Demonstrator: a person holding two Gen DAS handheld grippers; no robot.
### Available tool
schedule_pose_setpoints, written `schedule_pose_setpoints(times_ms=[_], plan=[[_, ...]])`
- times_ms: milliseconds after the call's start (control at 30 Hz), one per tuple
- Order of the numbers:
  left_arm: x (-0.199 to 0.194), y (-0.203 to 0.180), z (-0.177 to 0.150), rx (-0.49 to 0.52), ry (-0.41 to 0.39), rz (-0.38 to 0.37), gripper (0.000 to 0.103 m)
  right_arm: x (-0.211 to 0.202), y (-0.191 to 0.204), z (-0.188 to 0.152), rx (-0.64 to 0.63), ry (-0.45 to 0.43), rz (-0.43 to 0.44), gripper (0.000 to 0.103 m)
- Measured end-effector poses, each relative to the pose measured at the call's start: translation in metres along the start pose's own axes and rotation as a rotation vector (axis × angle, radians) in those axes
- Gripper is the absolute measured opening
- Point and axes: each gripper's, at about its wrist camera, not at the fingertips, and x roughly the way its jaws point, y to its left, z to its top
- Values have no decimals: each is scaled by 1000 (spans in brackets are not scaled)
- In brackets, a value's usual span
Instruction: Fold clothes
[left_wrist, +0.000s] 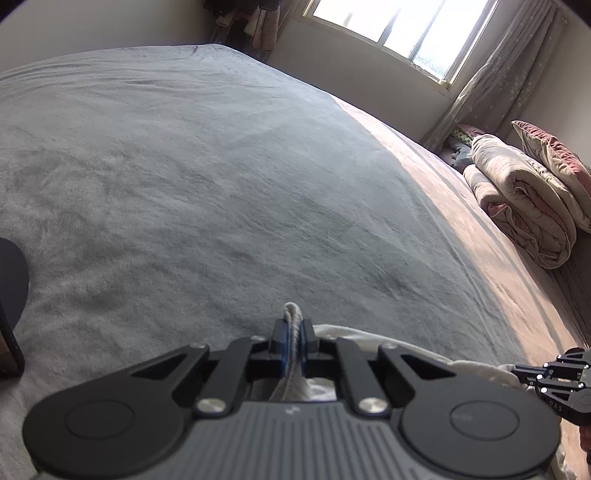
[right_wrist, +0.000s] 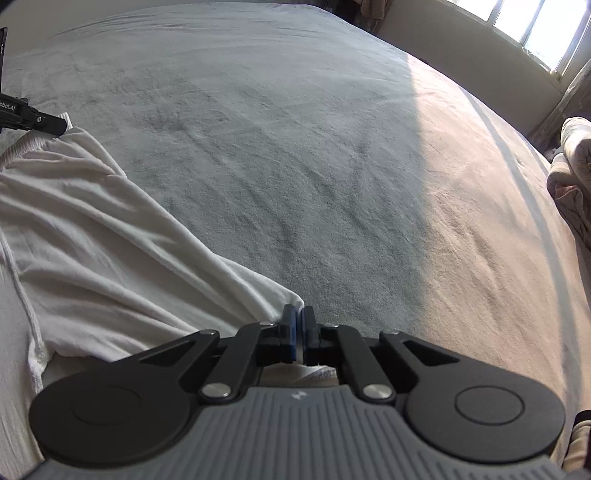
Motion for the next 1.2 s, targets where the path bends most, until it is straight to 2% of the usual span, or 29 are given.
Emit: schedule_pose_setpoints(times_ms=[200, 467, 633, 767, 867, 967, 1033, 1067, 1100, 1133, 1200], plan=[[-5, 5, 2, -30, -56, -5, 6, -6, -6, 14, 21, -107, -128, 5], [-4, 16, 6, -65, -111, 32, 6, 8, -2, 38, 9, -162, -207, 4], [0, 20, 4, -53, -122, 71, 6, 24, 5, 47, 25, -155, -213, 4], [8, 19, -5, 0, -148, 102, 7, 44, 10, 46, 42, -115, -210, 4], [9, 22, -11, 18, -178, 102, 10, 55, 14, 38, 59, -95, -217, 5], [7, 25, -11, -7, -180, 81, 11, 53, 15, 37, 101, -101, -231, 7], [2, 21, -10, 0, -183, 85, 14, 47, 14, 39, 129, -97, -224, 13], [0, 19, -9, 4, -184, 88, 16, 44, 12, 40, 147, -92, -221, 14], [-2, 17, -9, 8, -186, 90, 28, 39, 10, 41, 169, -88, -218, 20], [-4, 15, -9, 11, -187, 93, 50, 34, 8, 42, 192, -86, -215, 34], [-12, 5, -8, 47, -215, 119, 70, 20, 0, 40, 236, -92, -206, 47]])
